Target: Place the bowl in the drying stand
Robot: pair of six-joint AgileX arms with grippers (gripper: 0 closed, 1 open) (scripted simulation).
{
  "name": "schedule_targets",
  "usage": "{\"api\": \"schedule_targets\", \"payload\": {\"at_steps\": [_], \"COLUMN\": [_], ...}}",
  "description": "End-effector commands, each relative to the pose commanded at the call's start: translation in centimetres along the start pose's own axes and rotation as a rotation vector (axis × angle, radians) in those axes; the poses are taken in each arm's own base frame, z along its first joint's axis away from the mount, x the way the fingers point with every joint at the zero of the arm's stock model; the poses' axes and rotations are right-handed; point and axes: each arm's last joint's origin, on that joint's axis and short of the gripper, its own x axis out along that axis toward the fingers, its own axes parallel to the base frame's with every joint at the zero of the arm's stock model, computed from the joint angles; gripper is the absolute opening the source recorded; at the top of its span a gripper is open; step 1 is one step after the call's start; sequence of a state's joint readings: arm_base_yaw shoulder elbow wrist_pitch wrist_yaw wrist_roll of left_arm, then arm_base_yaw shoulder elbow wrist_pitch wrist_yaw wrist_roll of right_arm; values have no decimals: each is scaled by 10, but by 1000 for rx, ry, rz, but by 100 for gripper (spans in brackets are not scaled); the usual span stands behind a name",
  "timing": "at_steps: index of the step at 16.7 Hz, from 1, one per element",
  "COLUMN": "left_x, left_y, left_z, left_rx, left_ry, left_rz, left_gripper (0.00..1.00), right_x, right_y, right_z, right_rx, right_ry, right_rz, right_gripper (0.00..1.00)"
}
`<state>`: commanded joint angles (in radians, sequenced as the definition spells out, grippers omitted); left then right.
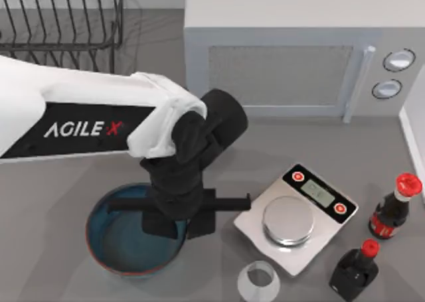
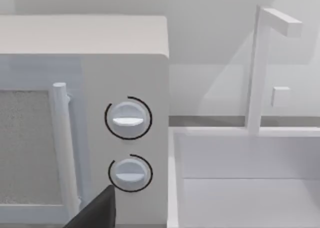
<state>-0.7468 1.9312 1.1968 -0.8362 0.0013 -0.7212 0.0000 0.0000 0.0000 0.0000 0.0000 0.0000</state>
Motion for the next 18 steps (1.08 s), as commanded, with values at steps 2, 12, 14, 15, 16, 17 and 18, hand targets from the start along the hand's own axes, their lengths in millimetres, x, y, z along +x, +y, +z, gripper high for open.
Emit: {"api": "schedule_targets", "payload": {"at_steps": [2, 12, 14, 15, 16, 17, 18], "left_x": [0, -17, -36, -47, -60, -73, -86], "left_y": [0, -11, -20, -24, -27, -29, -30], "left_z": [0, -7, -7, -7, -6, -5, -4], "left_rx": [0, 87, 123, 135, 142, 144, 141], "left_ry": [0, 53, 64, 66, 67, 66, 64], "left_rz": [0, 30, 26, 21, 16, 10, 5], "left_gripper": [0, 0, 0, 0, 0, 0, 0], "right_x": [0, 0, 0, 0, 0, 0, 0], "right_y": [0, 0, 0, 0, 0, 0, 0], "right_z": [0, 0, 0, 0, 0, 0, 0], "right_rx": [0, 0, 0, 0, 0, 0, 0], "right_ry": [0, 0, 0, 0, 0, 0, 0], "right_rz": [0, 0, 0, 0, 0, 0, 0], "right_gripper": [100, 100, 100, 100, 100, 100, 100]}}
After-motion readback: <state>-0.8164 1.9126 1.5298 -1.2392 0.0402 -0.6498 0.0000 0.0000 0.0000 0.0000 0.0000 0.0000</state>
